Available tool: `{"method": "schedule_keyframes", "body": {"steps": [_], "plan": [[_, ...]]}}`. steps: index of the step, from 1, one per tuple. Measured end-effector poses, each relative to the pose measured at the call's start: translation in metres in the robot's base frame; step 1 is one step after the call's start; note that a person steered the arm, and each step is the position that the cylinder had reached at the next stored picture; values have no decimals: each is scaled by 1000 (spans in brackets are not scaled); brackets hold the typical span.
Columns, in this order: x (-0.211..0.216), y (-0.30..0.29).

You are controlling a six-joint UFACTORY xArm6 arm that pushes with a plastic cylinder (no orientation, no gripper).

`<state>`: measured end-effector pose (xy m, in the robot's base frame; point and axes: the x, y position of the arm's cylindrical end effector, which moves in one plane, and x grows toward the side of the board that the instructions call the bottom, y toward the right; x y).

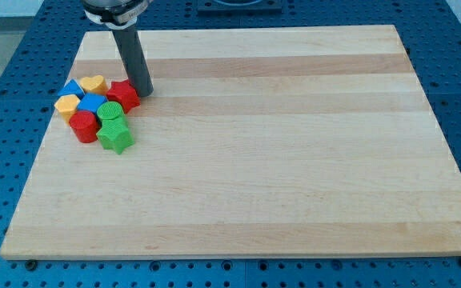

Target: Place the yellow hexagon on the bottom centre of the board

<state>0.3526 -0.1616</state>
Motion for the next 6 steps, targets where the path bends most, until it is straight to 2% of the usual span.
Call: {"method": "schedule_keyframes", "body": {"steps": [2, 3, 4, 5, 6], "plan": [[-104, 11], [-89, -45], [-29, -106], [16, -140], [19, -143]]}}
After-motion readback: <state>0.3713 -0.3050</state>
